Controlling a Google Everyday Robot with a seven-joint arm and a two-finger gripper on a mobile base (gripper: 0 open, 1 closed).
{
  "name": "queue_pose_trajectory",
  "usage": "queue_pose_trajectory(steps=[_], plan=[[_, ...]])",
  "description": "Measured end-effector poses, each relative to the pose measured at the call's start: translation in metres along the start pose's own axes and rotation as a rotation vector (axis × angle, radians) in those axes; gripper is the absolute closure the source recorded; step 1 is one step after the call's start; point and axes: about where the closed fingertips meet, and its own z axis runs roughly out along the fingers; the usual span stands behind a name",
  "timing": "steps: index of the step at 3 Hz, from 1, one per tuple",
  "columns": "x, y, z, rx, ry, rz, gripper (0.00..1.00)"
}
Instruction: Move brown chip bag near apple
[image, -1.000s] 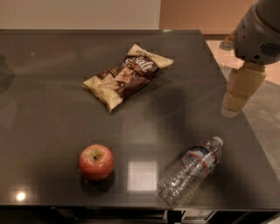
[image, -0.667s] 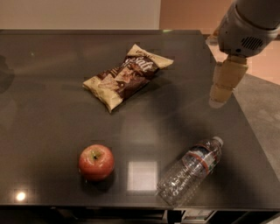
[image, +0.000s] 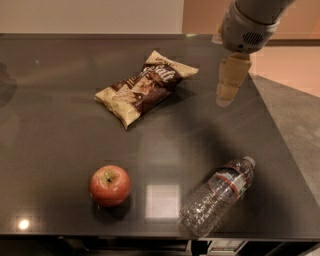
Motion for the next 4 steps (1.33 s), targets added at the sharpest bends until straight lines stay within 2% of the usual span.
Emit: queue_pose_trajectory(steps=[2,3,4], plan=[[-0.033,-0.045,0.039,-0.014,-0.008,-0.083,0.00],[-0.047,-0.066,0.061,0.009,-0.007,-0.129,0.00],[-0.061,-0.085,0.082,0.022,-0.037,-0.160,0.00]])
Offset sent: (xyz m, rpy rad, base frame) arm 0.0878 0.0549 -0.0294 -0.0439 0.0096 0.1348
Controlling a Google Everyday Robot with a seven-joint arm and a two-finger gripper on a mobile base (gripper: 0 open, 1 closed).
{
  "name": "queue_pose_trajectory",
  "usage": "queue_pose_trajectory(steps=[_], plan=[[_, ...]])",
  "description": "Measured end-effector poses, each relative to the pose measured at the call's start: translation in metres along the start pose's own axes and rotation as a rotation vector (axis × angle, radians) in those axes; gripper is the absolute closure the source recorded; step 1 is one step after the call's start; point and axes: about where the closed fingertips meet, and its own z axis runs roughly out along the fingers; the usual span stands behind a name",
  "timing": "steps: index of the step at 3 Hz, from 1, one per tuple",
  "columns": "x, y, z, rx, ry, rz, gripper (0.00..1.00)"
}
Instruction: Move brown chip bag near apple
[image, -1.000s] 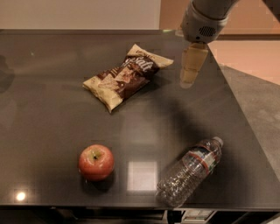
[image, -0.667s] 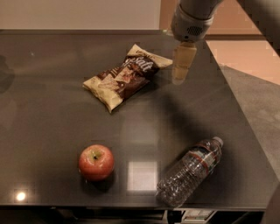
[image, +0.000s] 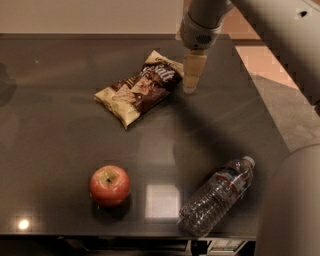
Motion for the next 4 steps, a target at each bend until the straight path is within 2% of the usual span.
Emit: queue_pose_trajectory(steps=[2,3,4], plan=[[-0.024,-0.024,0.044,-0.029,-0.067,-0.043,0.00],[-0.034,-0.027,0.058,-0.037,-0.070,-0.070,0.16],[-0.039,-0.026,0.066,-0.052,-0.066,-0.083,0.39]])
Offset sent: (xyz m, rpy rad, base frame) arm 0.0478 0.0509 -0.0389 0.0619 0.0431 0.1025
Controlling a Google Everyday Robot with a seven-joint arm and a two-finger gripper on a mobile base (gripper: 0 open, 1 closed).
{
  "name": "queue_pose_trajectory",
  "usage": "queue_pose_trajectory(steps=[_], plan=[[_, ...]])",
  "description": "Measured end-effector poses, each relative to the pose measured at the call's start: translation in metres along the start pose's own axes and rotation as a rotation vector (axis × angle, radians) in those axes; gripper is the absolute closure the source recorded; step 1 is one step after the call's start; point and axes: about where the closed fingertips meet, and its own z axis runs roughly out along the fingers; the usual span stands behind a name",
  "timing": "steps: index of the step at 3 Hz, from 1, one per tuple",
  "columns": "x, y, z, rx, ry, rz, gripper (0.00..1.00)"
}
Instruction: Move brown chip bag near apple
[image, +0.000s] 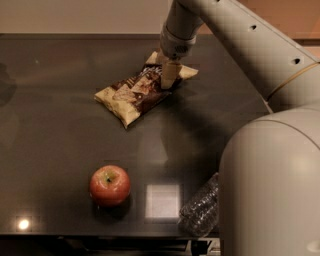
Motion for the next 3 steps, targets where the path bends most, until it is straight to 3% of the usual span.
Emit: queue_pose_trajectory(steps=[2,3], plan=[[-0.012,0.009,-0.012,-0.009,0.026,-0.030,0.86],[-0.025,0.024,-0.033,-0.013,0.003,-0.054,1.00]])
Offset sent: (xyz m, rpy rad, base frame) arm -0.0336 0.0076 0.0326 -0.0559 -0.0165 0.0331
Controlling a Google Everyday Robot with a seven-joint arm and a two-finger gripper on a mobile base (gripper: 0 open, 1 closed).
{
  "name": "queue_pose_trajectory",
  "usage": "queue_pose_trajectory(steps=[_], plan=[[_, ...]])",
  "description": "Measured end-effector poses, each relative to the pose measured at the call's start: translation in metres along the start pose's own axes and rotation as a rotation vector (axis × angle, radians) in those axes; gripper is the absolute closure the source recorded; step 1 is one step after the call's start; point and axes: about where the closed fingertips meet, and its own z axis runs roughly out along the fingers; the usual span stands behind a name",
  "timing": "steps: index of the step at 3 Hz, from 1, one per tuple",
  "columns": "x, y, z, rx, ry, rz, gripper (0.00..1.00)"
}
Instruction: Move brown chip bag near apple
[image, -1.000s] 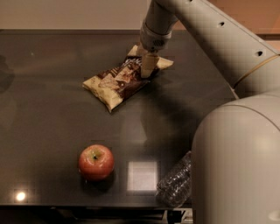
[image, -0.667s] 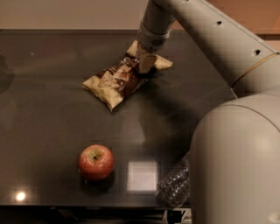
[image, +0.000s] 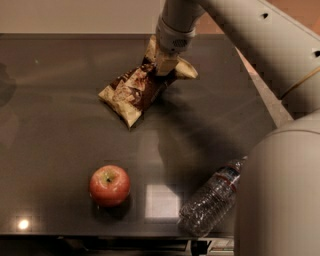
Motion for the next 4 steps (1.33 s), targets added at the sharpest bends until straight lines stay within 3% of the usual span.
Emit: queue_pose_trajectory(steps=[2,4], plan=[[-0.030,0.055,-0.038,-0.046,-0.094,-0.032,1.00],[-0.056,0.097,-0.044,-0.112,-0.164,-0.015,1.00]])
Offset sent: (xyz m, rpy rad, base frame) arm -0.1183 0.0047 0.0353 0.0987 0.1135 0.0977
